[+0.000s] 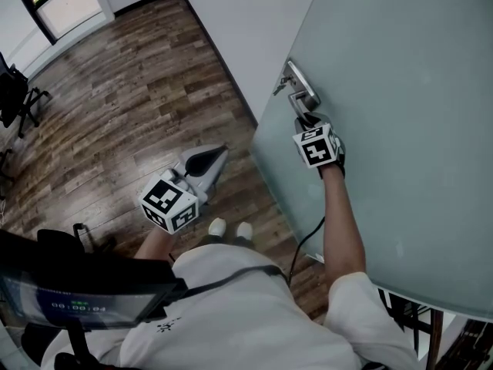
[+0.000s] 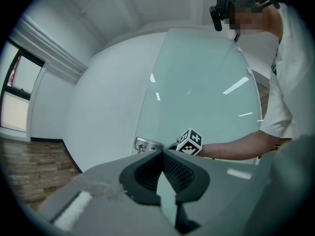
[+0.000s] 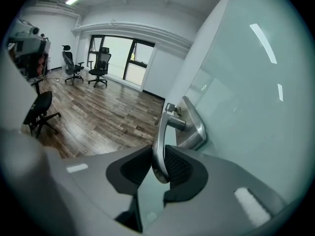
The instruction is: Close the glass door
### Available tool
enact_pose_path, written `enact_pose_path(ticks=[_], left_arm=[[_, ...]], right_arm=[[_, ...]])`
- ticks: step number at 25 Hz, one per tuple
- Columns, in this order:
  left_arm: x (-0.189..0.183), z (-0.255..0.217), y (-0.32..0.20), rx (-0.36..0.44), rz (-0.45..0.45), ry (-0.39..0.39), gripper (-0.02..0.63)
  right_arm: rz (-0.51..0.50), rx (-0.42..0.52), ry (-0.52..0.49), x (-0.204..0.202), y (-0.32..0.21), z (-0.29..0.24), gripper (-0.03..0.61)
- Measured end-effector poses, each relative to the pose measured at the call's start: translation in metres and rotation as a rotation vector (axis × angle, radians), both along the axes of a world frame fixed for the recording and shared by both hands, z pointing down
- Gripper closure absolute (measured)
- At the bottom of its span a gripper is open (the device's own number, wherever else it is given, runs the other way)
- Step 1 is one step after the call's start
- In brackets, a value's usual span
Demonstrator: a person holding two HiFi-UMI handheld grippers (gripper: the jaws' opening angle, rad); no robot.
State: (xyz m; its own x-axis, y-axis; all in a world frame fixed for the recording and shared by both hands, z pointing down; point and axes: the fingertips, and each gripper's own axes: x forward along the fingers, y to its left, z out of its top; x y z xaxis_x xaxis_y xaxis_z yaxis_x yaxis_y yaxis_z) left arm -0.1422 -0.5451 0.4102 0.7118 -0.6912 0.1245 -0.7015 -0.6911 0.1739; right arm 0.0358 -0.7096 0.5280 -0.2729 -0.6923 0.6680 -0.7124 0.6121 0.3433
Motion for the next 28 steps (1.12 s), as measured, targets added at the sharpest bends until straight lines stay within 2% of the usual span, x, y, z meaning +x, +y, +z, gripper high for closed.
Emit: enact_pose_path(ticks=[9,15,22,28], left_arm=[[-0.009,-0.001,0.011,0.010,0.011,0.005,0.611],[-0.027,-0.012,0.009,0.016,0.011,0.014,0.610],[-0.040,-0.002,0.009,0.014,0.018,0.028,0.609],[-0.025,0.020,0.004,0.011,0.025,0.030,0.611]], right_arm=[[-0.033,0.004,0.030,-0.004,0.015,-0.004,0.499],[-0.056,0.006,0.036,-0.026,0.027,-0.014,0.497],[-0.091,0.008,0.020,-0.049,0.048,-0.007,0.492],[-0.122,0.005,-0.019,-0.043,0.059,0.016,0.488]])
